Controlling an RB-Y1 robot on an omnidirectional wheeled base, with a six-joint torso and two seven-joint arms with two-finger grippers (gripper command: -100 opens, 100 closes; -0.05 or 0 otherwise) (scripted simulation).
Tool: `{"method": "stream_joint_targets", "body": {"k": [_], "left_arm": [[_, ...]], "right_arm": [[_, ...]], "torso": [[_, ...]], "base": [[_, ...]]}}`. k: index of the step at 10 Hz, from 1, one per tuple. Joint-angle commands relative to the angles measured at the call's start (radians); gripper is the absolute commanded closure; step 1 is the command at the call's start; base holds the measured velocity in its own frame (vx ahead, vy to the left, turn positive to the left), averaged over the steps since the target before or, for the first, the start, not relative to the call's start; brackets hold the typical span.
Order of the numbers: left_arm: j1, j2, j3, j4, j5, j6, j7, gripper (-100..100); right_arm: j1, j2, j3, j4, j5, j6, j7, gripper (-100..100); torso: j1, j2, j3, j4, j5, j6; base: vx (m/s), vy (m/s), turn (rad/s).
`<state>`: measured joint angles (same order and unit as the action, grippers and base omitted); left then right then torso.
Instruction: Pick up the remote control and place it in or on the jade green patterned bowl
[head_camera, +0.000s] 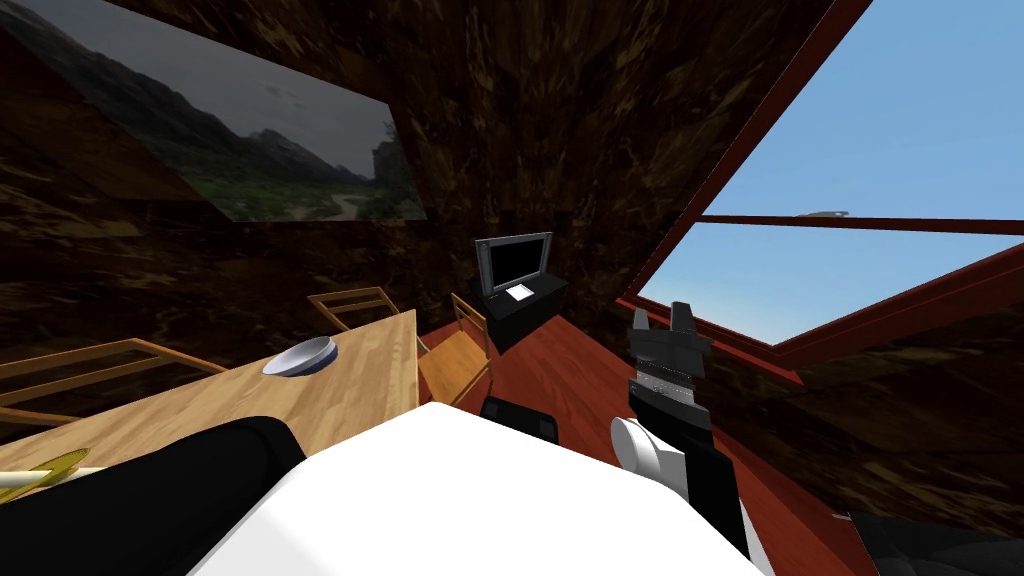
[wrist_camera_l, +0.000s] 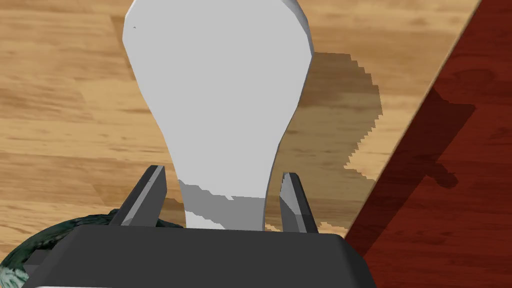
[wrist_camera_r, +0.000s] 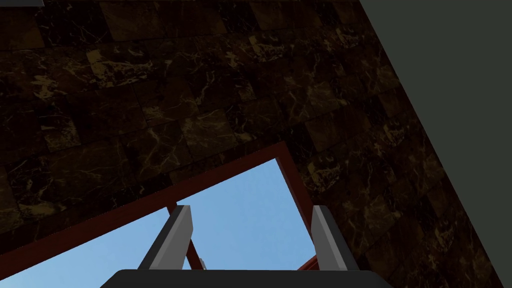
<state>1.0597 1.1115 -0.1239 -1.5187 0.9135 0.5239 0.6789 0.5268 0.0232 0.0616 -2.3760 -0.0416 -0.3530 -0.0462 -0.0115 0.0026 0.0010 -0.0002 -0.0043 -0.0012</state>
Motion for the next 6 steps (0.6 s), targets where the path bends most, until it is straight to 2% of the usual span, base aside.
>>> {"method": "stream_joint_targets", "body": {"k": [1,6], "left_arm": [[-0.011,0.021,0.001,0.026,0.029,0.009,-0.026,100],[-0.060,0.107,0.092,0.096,0.094,0.150,-0.119,100]], "right_arm": [[0.000,0.000,0.000,0.000,0.000,0.000,0.000,0],[0.000,0.000,0.000,0.000,0.000,0.000,0.000,0]], "torso": [[0.000,0.000,0.000,0.000,0.000,0.000],[0.000,-0.002,-0.001,0.000,-0.001,0.000]], "base": [[-0.025,-0.086,0.022],[-0.020,-0.084,0.089]]}}
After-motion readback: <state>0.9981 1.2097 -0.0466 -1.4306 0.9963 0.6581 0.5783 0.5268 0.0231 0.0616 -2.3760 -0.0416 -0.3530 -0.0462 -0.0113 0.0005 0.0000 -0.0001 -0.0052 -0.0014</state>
